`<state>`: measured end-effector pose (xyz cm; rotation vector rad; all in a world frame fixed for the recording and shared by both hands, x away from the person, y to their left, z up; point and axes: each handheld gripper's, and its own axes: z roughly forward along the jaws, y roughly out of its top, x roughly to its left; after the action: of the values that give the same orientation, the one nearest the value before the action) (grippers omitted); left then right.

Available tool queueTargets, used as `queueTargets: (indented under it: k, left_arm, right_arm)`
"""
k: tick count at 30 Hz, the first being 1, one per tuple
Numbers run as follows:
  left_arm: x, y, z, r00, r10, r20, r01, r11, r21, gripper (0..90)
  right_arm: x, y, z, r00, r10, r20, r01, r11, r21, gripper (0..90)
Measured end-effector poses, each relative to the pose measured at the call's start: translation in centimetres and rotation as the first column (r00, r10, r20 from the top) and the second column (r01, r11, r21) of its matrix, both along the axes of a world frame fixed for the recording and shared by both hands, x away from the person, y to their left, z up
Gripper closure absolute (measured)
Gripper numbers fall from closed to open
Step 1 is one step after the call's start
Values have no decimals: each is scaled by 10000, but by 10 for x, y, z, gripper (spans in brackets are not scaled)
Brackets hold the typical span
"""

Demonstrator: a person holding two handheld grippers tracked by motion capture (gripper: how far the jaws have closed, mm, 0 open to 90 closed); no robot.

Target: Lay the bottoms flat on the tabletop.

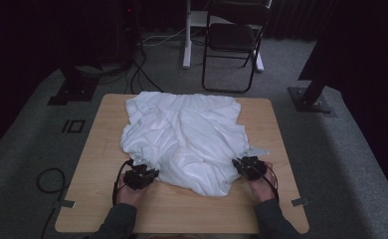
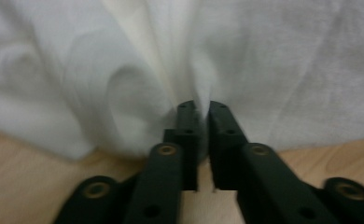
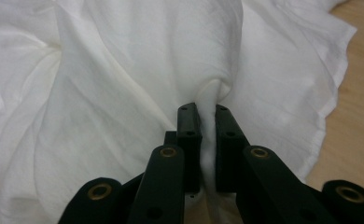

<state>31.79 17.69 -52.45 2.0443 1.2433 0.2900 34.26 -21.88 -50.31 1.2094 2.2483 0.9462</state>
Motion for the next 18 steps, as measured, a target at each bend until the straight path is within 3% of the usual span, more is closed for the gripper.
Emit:
queueTargets:
  k: [4,7,11,14,18]
  left_arm:
    - [-5,17,13,9985,403,379,-412,9989,241,643]
    - [3,36,29,9909,982,916,-1006,9947,221,578]
    - [31,57,39,9726,1891,1355,-1940,9807,238,519]
    - [57,68,41,9575,2491,1455,-2571,9656,393,486]
    - [88,76,39,9432,2908,1608,-3052,9495,732,455]
  right_arm:
    - [-9,-3,-8,9998,-90,-179,88,9999,-92,834]
    - [-14,-2,-14,9995,-81,-303,74,9997,-216,834]
    - [-17,-1,-15,9996,-76,-282,68,9996,-283,834]
    - [-18,-1,-15,9996,-112,-254,105,9996,-263,834]
    - [-17,-2,-17,9995,-105,-308,97,9996,-259,834]
